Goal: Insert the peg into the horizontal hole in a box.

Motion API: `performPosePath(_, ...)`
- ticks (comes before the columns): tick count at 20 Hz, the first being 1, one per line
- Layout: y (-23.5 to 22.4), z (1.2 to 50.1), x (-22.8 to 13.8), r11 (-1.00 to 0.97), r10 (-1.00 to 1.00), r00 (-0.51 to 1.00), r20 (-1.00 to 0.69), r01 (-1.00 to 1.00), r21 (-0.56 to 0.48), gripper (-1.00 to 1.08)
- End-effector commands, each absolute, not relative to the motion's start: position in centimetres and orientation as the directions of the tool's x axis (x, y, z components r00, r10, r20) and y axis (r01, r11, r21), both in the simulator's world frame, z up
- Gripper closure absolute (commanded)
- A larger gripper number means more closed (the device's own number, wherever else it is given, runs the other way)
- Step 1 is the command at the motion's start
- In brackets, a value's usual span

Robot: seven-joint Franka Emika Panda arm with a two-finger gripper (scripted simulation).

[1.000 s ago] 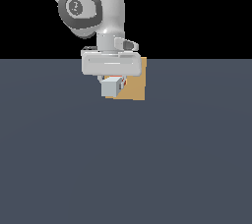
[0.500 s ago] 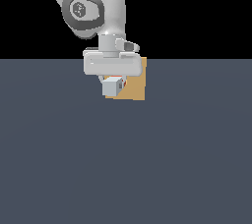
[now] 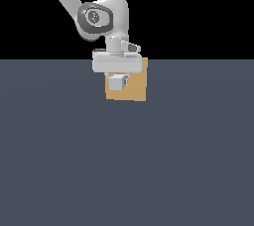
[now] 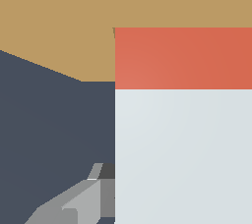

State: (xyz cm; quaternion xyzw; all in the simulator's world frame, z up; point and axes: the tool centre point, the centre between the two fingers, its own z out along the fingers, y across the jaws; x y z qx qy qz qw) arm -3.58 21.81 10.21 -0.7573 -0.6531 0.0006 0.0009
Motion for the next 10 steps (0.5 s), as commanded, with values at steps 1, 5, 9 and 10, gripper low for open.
performPosePath(1,23.05,10.48,-3.18,-0.149,0.989,0.149,0.003,0.989,0.003,1.08)
performPosePath(5,23.93,10.51,-2.98,-0.149,0.989,0.149,0.003,0.989,0.003,1.08)
performPosePath(9,23.77,10.51,-2.92,-0.149,0.989,0.149,0.003,0.989,0.003,1.08)
performPosePath(10,23.73,10.52,-2.92,-0.149,0.989,0.149,0.003,0.989,0.003,1.08)
